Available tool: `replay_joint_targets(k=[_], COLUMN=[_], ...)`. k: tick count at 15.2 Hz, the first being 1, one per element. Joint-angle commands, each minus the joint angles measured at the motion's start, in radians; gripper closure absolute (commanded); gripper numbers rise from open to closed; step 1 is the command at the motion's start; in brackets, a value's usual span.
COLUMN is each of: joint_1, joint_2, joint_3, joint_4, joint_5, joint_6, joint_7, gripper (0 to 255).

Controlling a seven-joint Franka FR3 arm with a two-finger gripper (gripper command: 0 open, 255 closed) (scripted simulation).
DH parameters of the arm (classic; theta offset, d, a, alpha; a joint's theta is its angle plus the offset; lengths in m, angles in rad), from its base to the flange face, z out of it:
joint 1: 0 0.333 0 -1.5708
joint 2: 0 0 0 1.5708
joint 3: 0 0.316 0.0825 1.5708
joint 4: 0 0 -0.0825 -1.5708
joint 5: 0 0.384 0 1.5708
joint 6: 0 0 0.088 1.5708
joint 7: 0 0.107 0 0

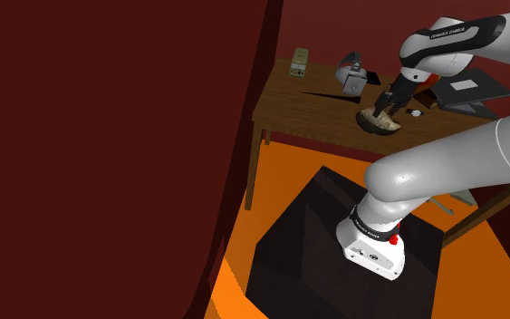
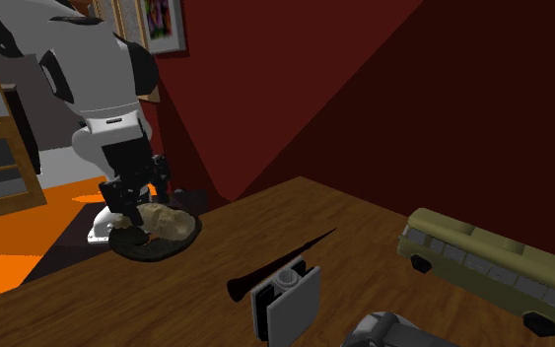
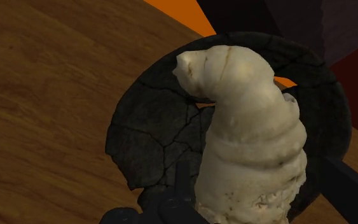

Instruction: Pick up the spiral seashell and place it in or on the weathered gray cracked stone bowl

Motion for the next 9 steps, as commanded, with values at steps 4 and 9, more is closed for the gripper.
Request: replay_joint_targets(k=[4, 9], joint_1=[0.000, -0.014], joint_2=[0.000, -0.053], joint_3=[0.000, 0.046], joint_4=[0.000, 0.090], joint_5=[0.000, 0.007], joint_6=[0.000, -0.142], joint_7=[0.000, 0.007], gripper=[0, 0])
